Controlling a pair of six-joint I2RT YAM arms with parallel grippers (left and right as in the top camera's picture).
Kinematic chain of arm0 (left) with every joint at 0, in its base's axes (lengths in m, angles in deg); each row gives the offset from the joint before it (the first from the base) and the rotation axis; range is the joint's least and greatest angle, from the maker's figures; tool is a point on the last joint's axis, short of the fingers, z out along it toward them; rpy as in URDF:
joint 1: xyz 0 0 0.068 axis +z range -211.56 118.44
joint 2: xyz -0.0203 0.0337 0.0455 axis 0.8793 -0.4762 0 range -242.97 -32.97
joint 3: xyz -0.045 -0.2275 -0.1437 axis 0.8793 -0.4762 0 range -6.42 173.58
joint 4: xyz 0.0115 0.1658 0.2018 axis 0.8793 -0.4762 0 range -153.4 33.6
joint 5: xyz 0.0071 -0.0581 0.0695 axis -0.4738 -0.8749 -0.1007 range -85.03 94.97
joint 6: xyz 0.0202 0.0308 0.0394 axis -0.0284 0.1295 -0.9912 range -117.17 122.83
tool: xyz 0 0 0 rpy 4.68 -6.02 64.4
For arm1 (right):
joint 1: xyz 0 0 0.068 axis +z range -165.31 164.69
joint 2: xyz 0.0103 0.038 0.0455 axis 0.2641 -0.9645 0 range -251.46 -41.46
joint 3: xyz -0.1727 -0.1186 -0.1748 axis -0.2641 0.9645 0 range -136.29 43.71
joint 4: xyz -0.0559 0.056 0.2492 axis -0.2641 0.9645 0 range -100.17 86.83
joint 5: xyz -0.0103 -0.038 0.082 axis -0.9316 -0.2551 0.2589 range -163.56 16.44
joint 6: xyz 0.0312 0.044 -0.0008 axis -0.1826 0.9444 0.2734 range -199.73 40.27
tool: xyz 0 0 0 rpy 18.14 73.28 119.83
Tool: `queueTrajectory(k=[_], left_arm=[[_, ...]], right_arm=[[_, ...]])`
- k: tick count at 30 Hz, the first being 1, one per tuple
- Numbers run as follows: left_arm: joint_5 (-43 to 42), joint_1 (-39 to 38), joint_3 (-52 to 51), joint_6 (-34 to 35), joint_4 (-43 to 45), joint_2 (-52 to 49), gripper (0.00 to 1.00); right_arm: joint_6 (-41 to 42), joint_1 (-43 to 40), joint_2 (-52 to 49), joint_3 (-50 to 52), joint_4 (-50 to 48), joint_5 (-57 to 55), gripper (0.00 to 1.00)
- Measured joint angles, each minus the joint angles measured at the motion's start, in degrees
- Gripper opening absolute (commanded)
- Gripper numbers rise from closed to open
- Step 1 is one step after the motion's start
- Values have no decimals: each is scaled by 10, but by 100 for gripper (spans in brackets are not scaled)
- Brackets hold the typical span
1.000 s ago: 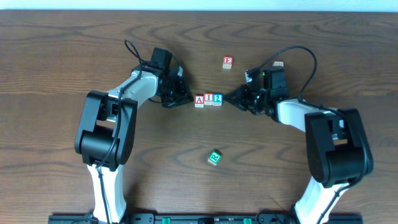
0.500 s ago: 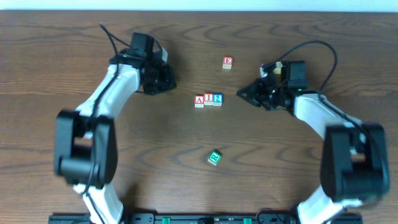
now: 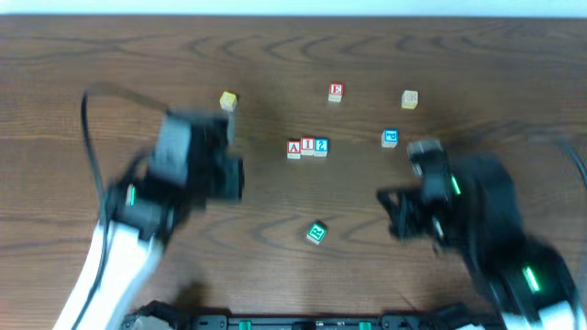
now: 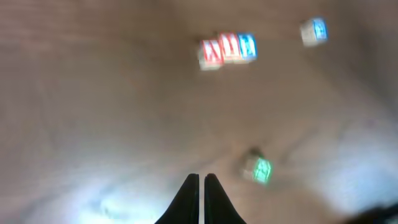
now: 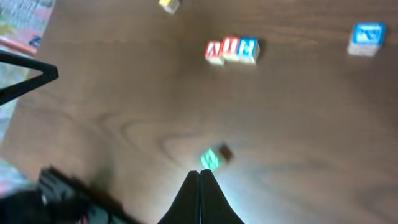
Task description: Spell out Ai2
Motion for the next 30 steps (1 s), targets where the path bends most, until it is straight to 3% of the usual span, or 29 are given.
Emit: queueTrajectory(k=[2, 3, 4, 6, 7, 13, 30], left_arm=[[33, -57, -57, 28, -7, 82, 6], [49, -85, -82, 45, -9, 118, 11], [61, -106, -99, 56, -11, 144, 36], [79, -135, -119, 78, -11, 187, 96], [86, -144, -122, 90, -11, 202, 95], [98, -147, -122, 134, -10, 222, 95], [98, -147, -122, 147, -24, 222, 95]], right_arm=[[3, 17, 97, 43, 42, -6, 1], [7, 23, 139, 65, 54, -5, 4], [11, 26, 168, 79, 63, -5, 20], [22, 27, 233, 98, 80, 2, 88], [28, 27, 257, 99, 83, 3, 99], [72, 27, 301, 100, 109, 6, 99], [90, 27, 301, 100, 117, 6, 99]])
